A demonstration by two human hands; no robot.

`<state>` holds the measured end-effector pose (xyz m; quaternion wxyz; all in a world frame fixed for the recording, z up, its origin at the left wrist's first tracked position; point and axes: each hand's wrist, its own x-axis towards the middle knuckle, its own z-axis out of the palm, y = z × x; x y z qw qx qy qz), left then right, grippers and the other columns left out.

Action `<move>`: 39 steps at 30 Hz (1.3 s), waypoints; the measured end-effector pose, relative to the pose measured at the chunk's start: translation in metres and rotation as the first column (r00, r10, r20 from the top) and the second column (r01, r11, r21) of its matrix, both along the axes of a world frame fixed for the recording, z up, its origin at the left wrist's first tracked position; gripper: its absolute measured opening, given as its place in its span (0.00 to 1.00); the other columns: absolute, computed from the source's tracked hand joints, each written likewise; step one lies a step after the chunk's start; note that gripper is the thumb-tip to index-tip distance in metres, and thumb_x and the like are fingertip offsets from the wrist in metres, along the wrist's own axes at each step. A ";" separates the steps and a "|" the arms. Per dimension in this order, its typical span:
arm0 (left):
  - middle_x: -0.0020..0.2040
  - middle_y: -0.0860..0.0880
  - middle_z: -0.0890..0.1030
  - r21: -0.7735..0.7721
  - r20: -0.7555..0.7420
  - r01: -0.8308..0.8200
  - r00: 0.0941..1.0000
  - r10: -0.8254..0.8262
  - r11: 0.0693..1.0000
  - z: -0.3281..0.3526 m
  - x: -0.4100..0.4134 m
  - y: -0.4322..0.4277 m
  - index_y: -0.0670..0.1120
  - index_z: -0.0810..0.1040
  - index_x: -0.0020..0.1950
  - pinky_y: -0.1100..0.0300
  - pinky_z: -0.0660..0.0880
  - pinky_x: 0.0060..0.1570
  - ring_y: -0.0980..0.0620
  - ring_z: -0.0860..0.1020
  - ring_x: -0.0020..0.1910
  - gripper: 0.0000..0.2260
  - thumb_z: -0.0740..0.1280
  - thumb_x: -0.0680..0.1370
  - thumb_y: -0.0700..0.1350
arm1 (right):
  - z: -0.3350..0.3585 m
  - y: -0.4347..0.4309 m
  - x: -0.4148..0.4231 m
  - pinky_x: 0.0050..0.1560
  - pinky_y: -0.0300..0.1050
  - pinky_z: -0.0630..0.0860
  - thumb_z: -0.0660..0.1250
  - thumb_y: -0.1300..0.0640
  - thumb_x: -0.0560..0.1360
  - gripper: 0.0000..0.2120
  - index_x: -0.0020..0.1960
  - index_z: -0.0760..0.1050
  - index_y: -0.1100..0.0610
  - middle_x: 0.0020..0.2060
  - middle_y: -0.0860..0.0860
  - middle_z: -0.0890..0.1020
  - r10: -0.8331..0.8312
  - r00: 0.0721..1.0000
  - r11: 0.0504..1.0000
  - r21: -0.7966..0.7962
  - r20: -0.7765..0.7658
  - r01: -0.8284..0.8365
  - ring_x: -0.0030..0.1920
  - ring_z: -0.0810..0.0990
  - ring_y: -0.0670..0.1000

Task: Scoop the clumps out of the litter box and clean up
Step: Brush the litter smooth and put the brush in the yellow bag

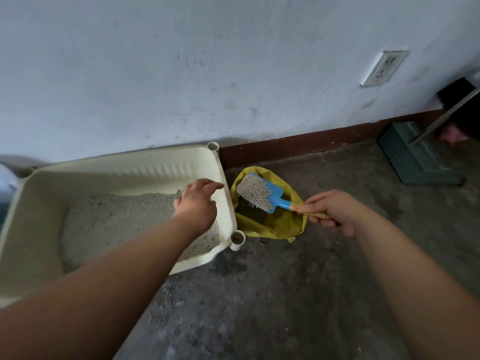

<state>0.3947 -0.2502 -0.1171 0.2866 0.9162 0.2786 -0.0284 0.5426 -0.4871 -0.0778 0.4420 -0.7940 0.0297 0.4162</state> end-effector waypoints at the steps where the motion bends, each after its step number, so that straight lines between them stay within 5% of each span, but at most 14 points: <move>1: 0.73 0.55 0.64 0.002 -0.014 -0.011 1.000 0.011 1.000 0.000 -0.007 0.004 0.59 0.68 0.70 0.45 0.57 0.69 0.50 0.58 0.73 0.23 0.57 0.78 0.39 | 0.004 0.003 -0.001 0.18 0.31 0.57 0.70 0.64 0.71 0.05 0.46 0.80 0.64 0.27 0.57 0.76 0.013 1.000 1.000 -0.002 0.005 -0.013 0.17 0.63 0.44; 11: 0.74 0.52 0.62 0.016 -0.108 -0.142 0.984 0.143 0.990 0.013 -0.071 0.054 0.58 0.66 0.72 0.42 0.57 0.70 0.48 0.58 0.74 0.26 0.57 0.77 0.37 | 0.033 0.098 -0.038 0.20 0.33 0.56 0.64 0.60 0.76 0.08 0.49 0.80 0.64 0.28 0.53 0.73 0.212 0.977 0.977 -0.013 0.021 -0.211 0.21 0.61 0.44; 16: 0.74 0.50 0.64 0.064 -0.243 -0.198 0.947 0.208 0.978 0.014 -0.114 0.092 0.59 0.68 0.70 0.42 0.60 0.69 0.45 0.60 0.73 0.24 0.57 0.78 0.38 | 0.017 0.176 -0.073 0.22 0.33 0.55 0.72 0.57 0.72 0.11 0.49 0.78 0.65 0.28 0.53 0.70 0.309 0.949 0.951 -0.016 0.065 -0.309 0.21 0.59 0.45; 22: 0.74 0.50 0.64 0.028 -0.346 -0.215 0.914 0.211 0.976 0.001 -0.160 0.120 0.60 0.70 0.68 0.42 0.62 0.69 0.45 0.61 0.73 0.23 0.57 0.78 0.38 | -0.019 0.241 -0.097 0.20 0.32 0.55 0.66 0.60 0.77 0.10 0.37 0.71 0.61 0.27 0.52 0.68 0.297 0.954 0.954 -0.060 0.038 -0.295 0.17 0.60 0.45; 25: 0.74 0.50 0.65 0.015 -0.348 -0.238 0.909 0.229 0.971 -0.001 -0.173 0.129 0.59 0.71 0.68 0.43 0.62 0.69 0.46 0.61 0.73 0.23 0.57 0.78 0.38 | -0.034 0.255 -0.095 0.23 0.38 0.59 0.67 0.55 0.76 0.11 0.39 0.73 0.61 0.28 0.54 0.71 0.272 0.942 0.950 -0.212 0.197 -0.230 0.23 0.65 0.50; 30: 0.73 0.49 0.65 -0.003 -0.320 -0.259 0.915 0.245 0.966 -0.005 -0.181 0.135 0.60 0.71 0.67 0.43 0.61 0.68 0.46 0.62 0.72 0.23 0.58 0.78 0.38 | -0.041 0.245 -0.084 0.25 0.40 0.56 0.62 0.47 0.79 0.17 0.41 0.71 0.61 0.30 0.52 0.69 0.556 0.655 0.797 -0.553 0.512 -0.245 0.31 0.71 0.53; 33: 0.73 0.49 0.65 -0.004 -0.320 -0.252 0.917 0.238 0.968 -0.007 -0.179 0.134 0.60 0.71 0.67 0.43 0.61 0.68 0.45 0.62 0.72 0.23 0.58 0.77 0.38 | -0.041 0.232 -0.082 0.32 0.41 0.61 0.61 0.51 0.79 0.12 0.42 0.72 0.58 0.36 0.56 0.74 0.571 0.561 0.800 -0.561 0.599 -0.214 0.45 0.78 0.60; 39: 0.74 0.49 0.64 -0.016 -0.331 -0.230 0.920 0.212 0.973 -0.007 -0.173 0.130 0.60 0.71 0.68 0.44 0.60 0.68 0.45 0.60 0.73 0.23 0.58 0.77 0.39 | -0.022 0.206 -0.088 0.39 0.48 0.68 0.61 0.58 0.77 0.06 0.51 0.73 0.59 0.47 0.58 0.78 0.574 0.306 0.815 -0.567 0.760 -0.120 0.48 0.77 0.62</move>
